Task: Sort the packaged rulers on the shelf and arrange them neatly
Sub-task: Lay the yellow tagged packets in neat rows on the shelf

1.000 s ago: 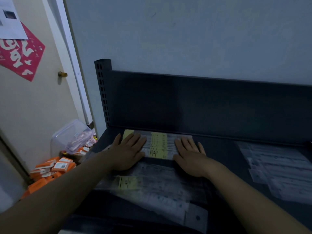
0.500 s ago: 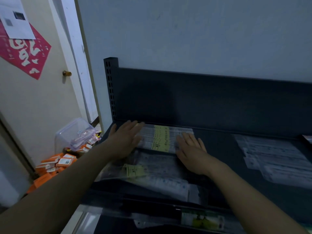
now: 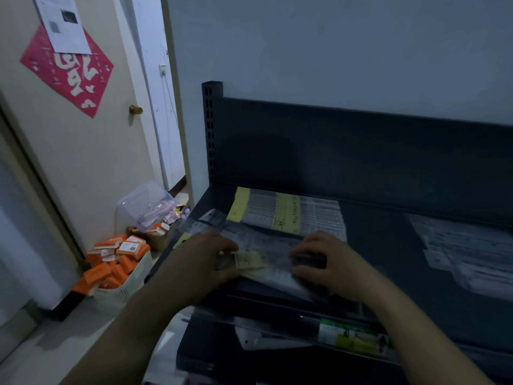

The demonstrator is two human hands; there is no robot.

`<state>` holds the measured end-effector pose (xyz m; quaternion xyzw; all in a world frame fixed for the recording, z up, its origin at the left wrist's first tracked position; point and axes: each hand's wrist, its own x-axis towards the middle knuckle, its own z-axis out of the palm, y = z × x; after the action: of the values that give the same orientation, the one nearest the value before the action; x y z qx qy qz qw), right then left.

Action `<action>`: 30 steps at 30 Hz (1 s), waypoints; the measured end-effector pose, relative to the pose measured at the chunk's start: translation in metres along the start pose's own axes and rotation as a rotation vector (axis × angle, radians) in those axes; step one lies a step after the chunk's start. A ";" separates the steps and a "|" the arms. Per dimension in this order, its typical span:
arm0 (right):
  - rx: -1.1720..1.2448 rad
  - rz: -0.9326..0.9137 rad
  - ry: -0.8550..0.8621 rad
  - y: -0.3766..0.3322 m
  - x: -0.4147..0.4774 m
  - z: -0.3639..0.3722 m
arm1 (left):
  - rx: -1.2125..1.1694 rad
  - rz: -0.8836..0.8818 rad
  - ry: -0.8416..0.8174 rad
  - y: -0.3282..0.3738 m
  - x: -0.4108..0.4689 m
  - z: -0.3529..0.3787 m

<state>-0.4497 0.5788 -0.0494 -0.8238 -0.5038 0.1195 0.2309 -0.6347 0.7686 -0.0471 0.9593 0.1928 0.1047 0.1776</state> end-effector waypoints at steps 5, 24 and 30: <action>0.034 0.005 0.078 0.005 0.004 -0.004 | -0.100 -0.024 -0.095 -0.007 -0.003 -0.013; 0.076 0.040 0.013 0.022 0.002 -0.002 | -0.293 -0.169 0.158 -0.107 -0.038 -0.114; 0.131 0.021 -0.086 0.010 0.002 -0.005 | -0.272 -0.072 0.086 -0.041 -0.003 -0.089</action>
<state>-0.4386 0.5754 -0.0501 -0.8064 -0.4955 0.1897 0.2612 -0.6746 0.8293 0.0183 0.9135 0.2183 0.1645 0.3013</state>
